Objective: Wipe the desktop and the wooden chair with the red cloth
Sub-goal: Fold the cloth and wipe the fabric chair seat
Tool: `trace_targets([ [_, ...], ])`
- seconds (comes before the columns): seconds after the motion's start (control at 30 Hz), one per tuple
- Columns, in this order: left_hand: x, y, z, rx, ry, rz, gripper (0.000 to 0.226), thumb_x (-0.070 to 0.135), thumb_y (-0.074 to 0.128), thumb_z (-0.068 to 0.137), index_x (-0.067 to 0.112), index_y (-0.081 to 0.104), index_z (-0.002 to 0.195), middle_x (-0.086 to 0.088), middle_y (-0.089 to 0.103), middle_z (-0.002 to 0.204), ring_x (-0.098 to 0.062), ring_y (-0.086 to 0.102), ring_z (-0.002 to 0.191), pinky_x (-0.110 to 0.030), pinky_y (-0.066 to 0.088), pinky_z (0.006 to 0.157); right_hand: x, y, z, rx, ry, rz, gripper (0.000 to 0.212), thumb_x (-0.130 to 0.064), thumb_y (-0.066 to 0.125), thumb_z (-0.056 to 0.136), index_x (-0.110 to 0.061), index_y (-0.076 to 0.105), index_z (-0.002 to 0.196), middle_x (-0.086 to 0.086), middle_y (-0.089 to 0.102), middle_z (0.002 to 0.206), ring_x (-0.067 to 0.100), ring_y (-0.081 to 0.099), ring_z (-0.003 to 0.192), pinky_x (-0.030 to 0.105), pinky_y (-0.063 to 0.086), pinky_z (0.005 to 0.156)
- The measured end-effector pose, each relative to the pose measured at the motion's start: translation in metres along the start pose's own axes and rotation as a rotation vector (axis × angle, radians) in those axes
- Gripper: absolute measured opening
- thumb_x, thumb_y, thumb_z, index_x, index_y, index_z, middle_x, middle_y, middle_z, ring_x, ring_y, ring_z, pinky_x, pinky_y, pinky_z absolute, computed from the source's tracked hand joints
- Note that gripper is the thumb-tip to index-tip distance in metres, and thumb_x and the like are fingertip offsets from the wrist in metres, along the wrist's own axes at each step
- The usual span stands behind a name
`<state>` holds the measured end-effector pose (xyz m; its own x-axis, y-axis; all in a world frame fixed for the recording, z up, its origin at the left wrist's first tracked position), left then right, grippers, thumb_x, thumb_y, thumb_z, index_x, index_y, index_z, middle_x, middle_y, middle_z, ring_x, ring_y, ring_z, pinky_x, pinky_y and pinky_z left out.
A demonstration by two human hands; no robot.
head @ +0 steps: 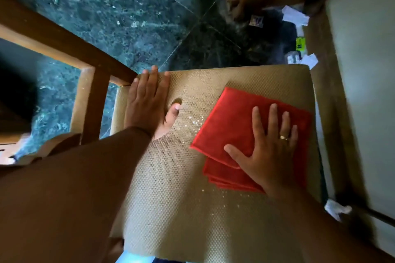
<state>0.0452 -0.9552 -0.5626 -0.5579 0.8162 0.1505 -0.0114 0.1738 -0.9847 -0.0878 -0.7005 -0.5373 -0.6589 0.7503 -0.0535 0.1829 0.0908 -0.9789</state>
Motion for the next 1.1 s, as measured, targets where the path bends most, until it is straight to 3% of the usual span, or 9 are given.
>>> trace_targets([
  [0.13, -0.001, 0.002, -0.001, 0.026, 0.002, 0.0, 0.08, 0.059, 0.027, 0.093, 0.012, 0.022, 0.158, -0.019, 0.02, 0.164, -0.039, 0.017, 0.151, -0.051, 0.009, 0.123, -0.004, 0.001, 0.011, 0.044, 0.096, 0.031, 0.098, -0.087, 0.027, 0.079, -0.029, 0.017, 0.157, 0.02, 0.014, 0.162, 0.047, 0.014, 0.146, 0.067, 0.01, 0.112],
  [0.37, -0.001, 0.005, -0.001, 0.093, -0.002, 0.012, 0.076, 0.055, 0.025, 0.095, 0.011, 0.024, 0.157, -0.02, 0.024, 0.163, -0.04, 0.021, 0.15, -0.05, 0.008, 0.123, -0.042, -0.012, 0.045, 0.199, 0.067, 0.128, 0.051, -0.044, 0.037, 0.098, -0.016, 0.057, 0.137, 0.01, 0.039, 0.156, 0.056, 0.025, 0.139, 0.062, 0.019, 0.113],
  [0.47, -0.001, 0.004, 0.002, 0.073, 0.01, 0.038, 0.071, 0.048, 0.029, 0.097, 0.007, 0.031, 0.155, -0.024, 0.029, 0.16, -0.044, 0.028, 0.147, -0.055, 0.015, 0.122, -0.11, -0.012, 0.028, 0.209, -0.265, 0.224, 0.044, -0.04, 0.045, 0.094, -0.012, 0.067, 0.121, 0.009, 0.056, 0.143, 0.054, 0.041, 0.132, 0.059, 0.03, 0.11],
  [0.57, 0.0, 0.002, 0.003, -0.021, 0.001, 0.021, 0.073, 0.049, 0.029, 0.095, 0.008, 0.031, 0.155, -0.023, 0.027, 0.161, -0.044, 0.026, 0.148, -0.054, 0.013, 0.122, -0.165, 0.012, -0.066, 0.019, -0.625, 0.27, 0.038, -0.043, 0.05, 0.09, -0.018, 0.07, 0.113, 0.0, 0.06, 0.138, 0.04, 0.051, 0.13, 0.054, 0.038, 0.106],
  [0.7, 0.002, -0.004, 0.002, -0.105, -0.021, 0.002, 0.076, 0.055, 0.022, 0.094, 0.011, 0.022, 0.157, -0.02, 0.018, 0.164, -0.04, 0.015, 0.151, -0.051, 0.008, 0.123, -0.126, 0.012, -0.144, -0.057, -0.757, 0.303, 0.042, -0.046, 0.056, 0.089, -0.026, 0.066, 0.124, -0.004, 0.051, 0.148, 0.029, 0.047, 0.136, 0.045, 0.031, 0.114],
  [0.8, 0.003, -0.003, 0.002, -0.129, -0.018, 0.008, 0.077, 0.055, 0.019, 0.095, 0.011, 0.019, 0.158, -0.021, 0.016, 0.165, -0.04, 0.013, 0.152, -0.052, 0.007, 0.124, -0.086, -0.004, -0.152, -0.037, -0.618, 0.33, 0.075, -0.063, 0.058, 0.087, -0.027, 0.041, 0.149, 0.008, 0.026, 0.162, 0.036, 0.024, 0.148, 0.05, 0.016, 0.119],
  [0.9, 0.002, 0.0, 0.002, -0.135, -0.014, 0.006, 0.079, 0.056, 0.018, 0.094, 0.009, 0.023, 0.157, -0.022, 0.019, 0.164, -0.041, 0.016, 0.151, -0.053, 0.008, 0.123, -0.069, -0.011, -0.138, -0.075, -0.437, 0.334, 0.095, -0.081, 0.044, 0.082, -0.026, 0.024, 0.156, 0.014, 0.015, 0.164, 0.037, 0.013, 0.15, 0.056, 0.011, 0.119],
  [1.03, 0.003, -0.002, 0.001, -0.123, -0.007, 0.0, 0.081, 0.057, 0.015, 0.093, 0.008, 0.025, 0.156, -0.022, 0.019, 0.163, -0.042, 0.016, 0.151, -0.053, 0.008, 0.122, -0.067, 0.003, -0.1, -0.182, -0.194, 0.089, 0.1, -0.076, 0.053, 0.079, -0.014, 0.03, 0.154, 0.018, 0.022, 0.161, 0.036, 0.022, 0.148, 0.056, 0.021, 0.117],
  [1.1, 0.004, -0.001, 0.001, -0.143, -0.009, 0.001, 0.084, 0.059, 0.013, 0.092, 0.008, 0.022, 0.157, -0.022, 0.015, 0.165, -0.041, 0.012, 0.152, -0.053, 0.006, 0.123, -0.078, 0.001, -0.088, -0.171, -0.145, 0.054, 0.083, -0.06, 0.065, 0.081, -0.015, 0.043, 0.148, 0.017, 0.032, 0.157, 0.037, 0.032, 0.144, 0.056, 0.027, 0.115],
])
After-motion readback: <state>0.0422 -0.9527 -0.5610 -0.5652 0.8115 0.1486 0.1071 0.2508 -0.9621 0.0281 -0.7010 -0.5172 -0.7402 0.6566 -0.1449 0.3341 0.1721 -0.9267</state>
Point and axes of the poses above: each hand's wrist, its own z-axis towards the middle knuckle, its own y-axis out of the palm, x = y × z, the point moved 9 cm from there along z, towards the middle knuckle
